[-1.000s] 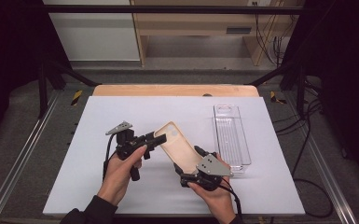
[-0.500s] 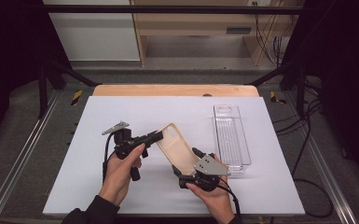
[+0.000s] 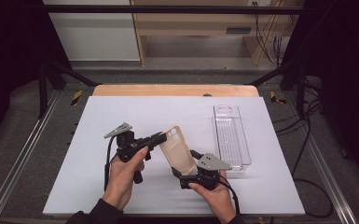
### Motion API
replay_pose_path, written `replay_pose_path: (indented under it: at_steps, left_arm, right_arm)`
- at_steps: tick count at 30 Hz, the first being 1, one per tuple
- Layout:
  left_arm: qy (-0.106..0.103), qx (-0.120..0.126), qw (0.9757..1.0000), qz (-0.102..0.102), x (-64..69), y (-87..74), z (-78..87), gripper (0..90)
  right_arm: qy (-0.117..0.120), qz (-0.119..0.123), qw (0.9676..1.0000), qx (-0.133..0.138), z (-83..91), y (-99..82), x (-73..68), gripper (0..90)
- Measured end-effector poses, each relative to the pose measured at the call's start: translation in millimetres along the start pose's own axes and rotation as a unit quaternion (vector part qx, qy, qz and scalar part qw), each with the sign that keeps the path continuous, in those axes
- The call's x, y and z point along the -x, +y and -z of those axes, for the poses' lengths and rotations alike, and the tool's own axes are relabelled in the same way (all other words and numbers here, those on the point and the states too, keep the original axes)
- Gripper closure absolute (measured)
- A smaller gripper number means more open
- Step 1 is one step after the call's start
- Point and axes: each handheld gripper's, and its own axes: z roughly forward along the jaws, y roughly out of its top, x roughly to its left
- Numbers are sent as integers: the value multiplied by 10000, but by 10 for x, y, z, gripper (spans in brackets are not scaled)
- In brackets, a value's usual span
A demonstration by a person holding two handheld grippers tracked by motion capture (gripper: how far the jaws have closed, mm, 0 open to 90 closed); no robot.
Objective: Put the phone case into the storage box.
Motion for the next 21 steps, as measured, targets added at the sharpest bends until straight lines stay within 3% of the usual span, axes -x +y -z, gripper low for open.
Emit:
replay_pose_path:
  at_steps: [5, 12, 16, 19, 21]
  left_arm:
    - [143, 21, 9985, -535, 59, 99, 56, 792]
    - [181, 20, 9919, -1255, 92, 210, 111, 792]
    - [124, -26, 9878, -1554, 90, 228, 112, 791]
    - [43, -54, 9865, -1639, 65, 245, 104, 791]
    - [-33, -29, 9855, -1695, 50, 267, 108, 792]
  right_arm:
    - [-5, -86, 9999, 72, 34, 9, 33, 80]
    - [-16, -114, 9999, 70, 40, 0, 26, 80]
    - [-15, -107, 9999, 65, 43, -7, 9, 77]
    - [-17, -124, 9999, 26, 39, -12, -9, 79]
    - [-13, -258, 9997, 4, 34, -10, -20, 79]
